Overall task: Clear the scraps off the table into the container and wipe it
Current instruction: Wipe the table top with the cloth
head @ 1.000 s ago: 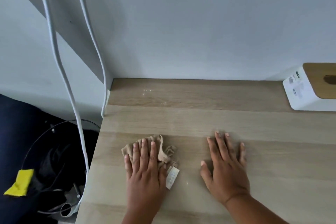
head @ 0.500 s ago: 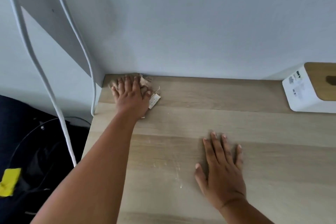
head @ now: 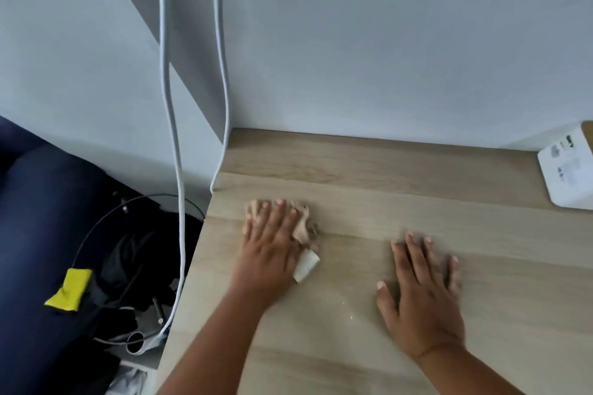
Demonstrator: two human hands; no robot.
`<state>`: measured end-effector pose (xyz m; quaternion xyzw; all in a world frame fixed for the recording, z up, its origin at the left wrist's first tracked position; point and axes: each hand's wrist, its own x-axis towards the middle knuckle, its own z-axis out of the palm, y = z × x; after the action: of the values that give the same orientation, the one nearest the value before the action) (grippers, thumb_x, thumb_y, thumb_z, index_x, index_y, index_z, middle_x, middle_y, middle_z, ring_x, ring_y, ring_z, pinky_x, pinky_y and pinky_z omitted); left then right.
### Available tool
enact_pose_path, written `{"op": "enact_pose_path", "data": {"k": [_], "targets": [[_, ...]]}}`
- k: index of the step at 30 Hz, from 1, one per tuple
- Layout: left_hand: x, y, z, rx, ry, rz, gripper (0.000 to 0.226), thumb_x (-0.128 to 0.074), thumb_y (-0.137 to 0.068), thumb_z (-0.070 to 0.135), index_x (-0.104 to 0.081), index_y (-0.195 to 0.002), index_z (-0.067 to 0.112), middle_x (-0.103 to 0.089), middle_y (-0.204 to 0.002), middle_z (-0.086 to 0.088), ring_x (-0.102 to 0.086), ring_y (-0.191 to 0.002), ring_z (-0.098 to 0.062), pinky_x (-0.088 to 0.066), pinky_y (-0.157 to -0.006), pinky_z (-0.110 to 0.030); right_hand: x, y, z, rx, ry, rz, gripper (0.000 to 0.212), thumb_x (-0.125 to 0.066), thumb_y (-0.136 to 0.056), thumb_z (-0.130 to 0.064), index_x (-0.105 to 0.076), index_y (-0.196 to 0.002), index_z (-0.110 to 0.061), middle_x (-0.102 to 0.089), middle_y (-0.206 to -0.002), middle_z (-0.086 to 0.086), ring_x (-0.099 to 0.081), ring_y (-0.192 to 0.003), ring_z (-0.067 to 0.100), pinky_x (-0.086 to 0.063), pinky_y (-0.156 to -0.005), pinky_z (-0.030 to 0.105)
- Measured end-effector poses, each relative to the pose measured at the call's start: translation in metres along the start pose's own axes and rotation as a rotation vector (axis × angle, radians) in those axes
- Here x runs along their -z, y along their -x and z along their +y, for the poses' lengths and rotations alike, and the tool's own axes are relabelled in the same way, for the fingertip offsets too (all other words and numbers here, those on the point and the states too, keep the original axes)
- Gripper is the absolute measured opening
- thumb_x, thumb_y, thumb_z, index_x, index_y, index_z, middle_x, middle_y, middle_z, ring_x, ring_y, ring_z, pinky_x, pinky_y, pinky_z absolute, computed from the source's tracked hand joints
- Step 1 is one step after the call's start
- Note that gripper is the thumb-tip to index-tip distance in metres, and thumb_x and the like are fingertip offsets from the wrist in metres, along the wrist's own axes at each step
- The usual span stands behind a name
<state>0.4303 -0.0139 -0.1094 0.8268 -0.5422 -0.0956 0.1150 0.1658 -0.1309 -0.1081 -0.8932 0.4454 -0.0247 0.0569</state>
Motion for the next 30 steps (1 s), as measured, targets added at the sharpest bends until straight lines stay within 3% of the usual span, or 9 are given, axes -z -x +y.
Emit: {"op": "enact_pose_path", "data": {"k": [4,8,11,15,18,20,22,25,30], "targets": [[0.008,-0.078,-0.020,0.319,0.011,0.060,0.067,-0.037,-0.105,0.043,-0.019,-0.164,0.019,-0.007,-0.173,-0.008,0.004,-0.160,-0.028,0.007,-0.128,-0.050,-0.001,0.000,0.001,-0.005,0.001,-0.018,0.081,-0.044,-0.083,-0.053,-0.047,-0.154,-0.014,-0.031,-0.168,0.009,-0.025,-0.156,0.033,-0.018,-0.120,0.070],[0.007,-0.167,-0.006,0.689,-0.017,0.042,0.077,-0.025,-0.101,0.047,-0.005,-0.164,0.008,0.000,-0.172,-0.018,0.008,-0.158,-0.038,0.009,-0.125,-0.059,-0.007,0.000,0.006,0.002,0.017,-0.019,0.081,-0.044,-0.086,-0.055,-0.042,-0.157,-0.015,-0.026,-0.170,0.008,-0.019,-0.158,0.033,-0.017,-0.121,0.069],[0.006,-0.206,0.024,0.809,0.016,0.012,0.077,-0.018,-0.101,0.044,-0.002,-0.162,0.002,0.000,-0.171,-0.023,0.007,-0.157,-0.043,0.011,-0.122,-0.065,-0.009,0.000,0.008,0.010,0.014,-0.010,0.080,-0.045,-0.088,-0.055,-0.040,-0.157,-0.015,-0.025,-0.170,0.008,-0.019,-0.158,0.033,-0.015,-0.121,0.069],[-0.007,-0.201,0.056,0.640,-0.050,-0.046,0.078,-0.022,-0.102,0.045,0.001,-0.162,0.003,0.003,-0.171,-0.023,0.007,-0.157,-0.043,0.008,-0.122,-0.065,-0.008,0.001,0.007,-0.006,0.010,-0.041,0.080,-0.042,-0.089,-0.055,-0.036,-0.159,-0.017,-0.021,-0.171,0.007,-0.015,-0.159,0.031,-0.014,-0.122,0.068],[-0.019,-0.158,0.089,0.238,-0.105,-0.106,0.080,-0.030,-0.101,0.048,-0.001,-0.164,0.010,0.002,-0.172,-0.018,0.005,-0.158,-0.041,0.004,-0.124,-0.065,-0.007,0.002,0.006,-0.009,0.024,-0.046,0.080,-0.040,-0.090,-0.055,-0.035,-0.160,-0.017,-0.022,-0.171,0.007,-0.016,-0.159,0.031,-0.014,-0.122,0.067],[-0.027,-0.112,0.108,-0.052,-0.082,-0.115,0.076,-0.037,-0.099,0.047,-0.015,-0.165,0.014,-0.010,-0.172,-0.014,-0.003,-0.159,-0.036,-0.001,-0.125,-0.061,-0.005,0.000,0.006,-0.016,0.026,-0.049,0.079,-0.040,-0.089,-0.055,-0.038,-0.158,-0.016,-0.024,-0.170,0.008,-0.018,-0.158,0.031,-0.012,-0.123,0.067],[-0.028,-0.066,0.104,-0.227,-0.041,-0.084,0.069,-0.047,-0.098,0.043,-0.033,-0.161,0.017,-0.026,-0.169,-0.011,-0.016,-0.158,-0.032,-0.012,-0.125,-0.058,-0.003,0.001,0.005,-0.014,0.030,-0.062,0.079,-0.039,-0.089,-0.055,-0.039,-0.158,-0.016,-0.024,-0.170,0.008,-0.017,-0.159,0.031,-0.010,-0.123,0.067],[-0.016,-0.026,0.058,-0.223,-0.048,-0.046,0.063,-0.044,-0.099,0.042,-0.040,-0.157,0.020,-0.031,-0.167,-0.007,-0.022,-0.157,-0.029,-0.020,-0.124,-0.056,-0.002,0.002,0.003,-0.016,0.007,-0.056,0.077,-0.037,-0.092,-0.054,-0.038,-0.159,-0.017,-0.022,-0.171,0.008,-0.013,-0.159,0.031,-0.008,-0.123,0.067],[0.001,-0.009,0.007,0.151,-0.050,-0.029,0.072,-0.029,-0.096,0.048,-0.027,-0.163,0.023,-0.013,-0.173,-0.004,-0.003,-0.160,-0.023,-0.006,-0.128,-0.053,-0.004,0.002,0.004,-0.016,0.009,-0.050,0.075,-0.033,-0.095,-0.053,-0.032,-0.161,-0.019,-0.016,-0.173,0.006,-0.007,-0.160,0.030,-0.005,-0.124,0.065]]}}
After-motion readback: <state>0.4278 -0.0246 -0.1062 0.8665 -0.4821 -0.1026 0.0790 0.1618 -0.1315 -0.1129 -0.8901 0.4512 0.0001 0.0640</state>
